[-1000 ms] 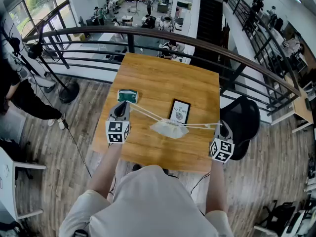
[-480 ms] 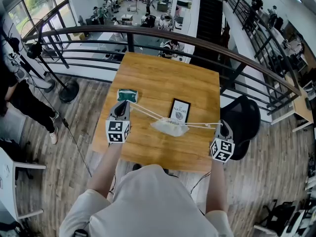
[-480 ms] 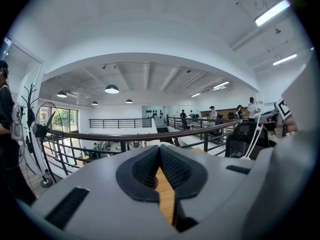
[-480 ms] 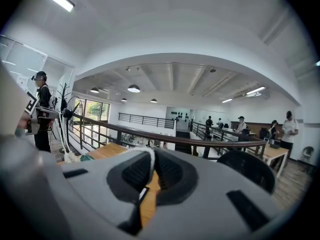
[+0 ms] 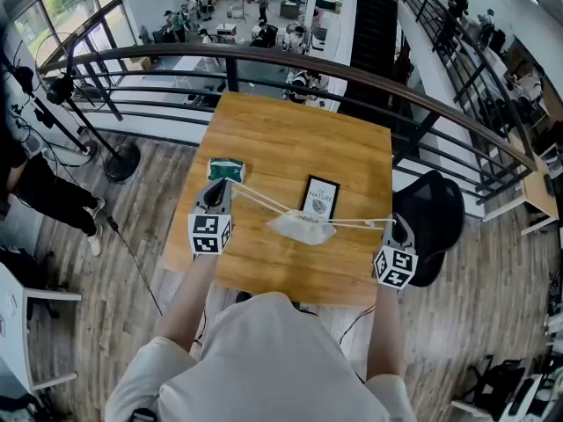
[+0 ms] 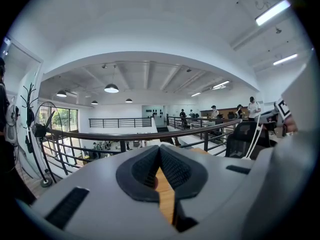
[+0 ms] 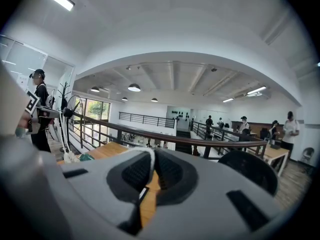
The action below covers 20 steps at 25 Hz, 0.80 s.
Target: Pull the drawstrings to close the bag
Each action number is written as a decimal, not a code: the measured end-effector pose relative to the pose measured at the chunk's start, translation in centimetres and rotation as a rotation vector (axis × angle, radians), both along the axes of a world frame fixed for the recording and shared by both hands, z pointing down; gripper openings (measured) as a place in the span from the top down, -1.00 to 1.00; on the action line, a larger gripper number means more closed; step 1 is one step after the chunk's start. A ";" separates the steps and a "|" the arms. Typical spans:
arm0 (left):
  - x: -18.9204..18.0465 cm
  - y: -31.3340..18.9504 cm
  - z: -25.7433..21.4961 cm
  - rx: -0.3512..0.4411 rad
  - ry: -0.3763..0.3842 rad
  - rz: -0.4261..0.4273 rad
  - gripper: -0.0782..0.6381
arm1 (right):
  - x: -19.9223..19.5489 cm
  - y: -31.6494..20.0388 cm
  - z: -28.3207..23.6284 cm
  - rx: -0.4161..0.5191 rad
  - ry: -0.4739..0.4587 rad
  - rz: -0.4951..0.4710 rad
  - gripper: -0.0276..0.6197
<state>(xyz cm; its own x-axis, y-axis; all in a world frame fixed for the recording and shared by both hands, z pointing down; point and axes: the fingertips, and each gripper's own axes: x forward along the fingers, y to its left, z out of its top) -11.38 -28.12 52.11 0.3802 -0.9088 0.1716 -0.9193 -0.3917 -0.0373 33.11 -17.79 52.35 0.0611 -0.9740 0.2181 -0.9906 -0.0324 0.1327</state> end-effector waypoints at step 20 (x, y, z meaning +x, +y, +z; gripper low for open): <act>0.9 0.4 0.1 -0.004 0.001 -0.007 0.79 | 0.4 -0.4 -0.1 -0.007 0.018 -0.024 0.91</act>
